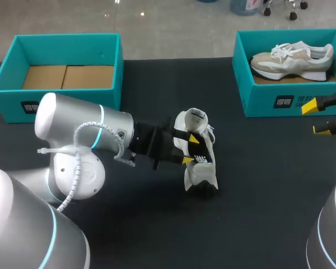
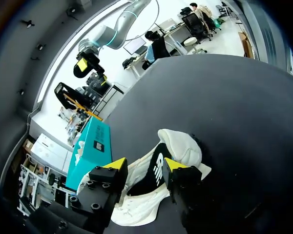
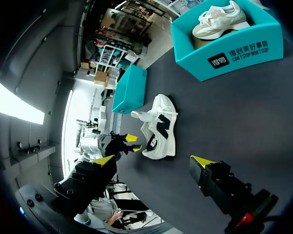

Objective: Take the shoe out of the shoebox, open the shoe tongue, remove and reinsert the insole, then place the shoe into the shoebox

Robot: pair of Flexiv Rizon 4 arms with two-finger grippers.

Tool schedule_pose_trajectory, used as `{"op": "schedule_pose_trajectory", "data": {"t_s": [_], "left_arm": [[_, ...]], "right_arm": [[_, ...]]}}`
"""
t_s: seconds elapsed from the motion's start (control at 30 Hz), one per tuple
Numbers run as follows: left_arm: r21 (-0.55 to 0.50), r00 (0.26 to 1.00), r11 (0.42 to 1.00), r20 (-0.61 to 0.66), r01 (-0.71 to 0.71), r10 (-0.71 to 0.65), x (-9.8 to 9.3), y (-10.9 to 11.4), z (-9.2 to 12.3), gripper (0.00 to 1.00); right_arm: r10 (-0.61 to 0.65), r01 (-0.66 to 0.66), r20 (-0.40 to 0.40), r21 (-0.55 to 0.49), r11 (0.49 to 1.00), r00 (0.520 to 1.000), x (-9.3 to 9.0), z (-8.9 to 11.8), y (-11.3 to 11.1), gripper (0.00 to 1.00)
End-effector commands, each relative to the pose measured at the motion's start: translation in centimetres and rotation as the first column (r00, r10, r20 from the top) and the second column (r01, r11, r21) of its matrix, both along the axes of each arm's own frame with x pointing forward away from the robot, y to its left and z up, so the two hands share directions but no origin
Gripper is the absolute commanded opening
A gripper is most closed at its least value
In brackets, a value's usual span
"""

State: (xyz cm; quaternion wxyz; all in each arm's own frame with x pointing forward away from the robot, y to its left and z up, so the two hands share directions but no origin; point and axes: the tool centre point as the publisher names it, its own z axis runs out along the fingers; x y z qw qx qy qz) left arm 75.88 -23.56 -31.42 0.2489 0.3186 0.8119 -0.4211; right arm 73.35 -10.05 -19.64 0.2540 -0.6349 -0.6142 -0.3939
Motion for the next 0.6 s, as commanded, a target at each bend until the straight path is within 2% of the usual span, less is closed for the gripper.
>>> {"op": "schedule_pose_trajectory", "data": {"t_s": [0.03, 0.23, 0.6], "left_arm": [[0.042, 0.998, 0.997, -0.024, 0.058, -0.057, 0.3, 0.9, 1.3, 0.00], [0.158, 0.979, 0.966, -0.039, 0.204, -0.201, 0.7, 1.2, 2.1, 0.00], [0.352, 0.910, 0.849, -0.019, 0.394, -0.415, 0.8, 2.9, 2.6, 0.00]], "right_arm": [[-0.002, 0.002, -0.001, -0.003, 1.000, 1.000, -0.1, 0.0, 0.0, 1.00], [-0.002, 0.002, -0.001, -0.003, 1.000, 1.000, -0.1, 0.0, 0.0, 1.00], [-0.002, 0.002, -0.001, -0.003, 1.000, 1.000, -0.1, 0.0, 0.0, 1.00]]}}
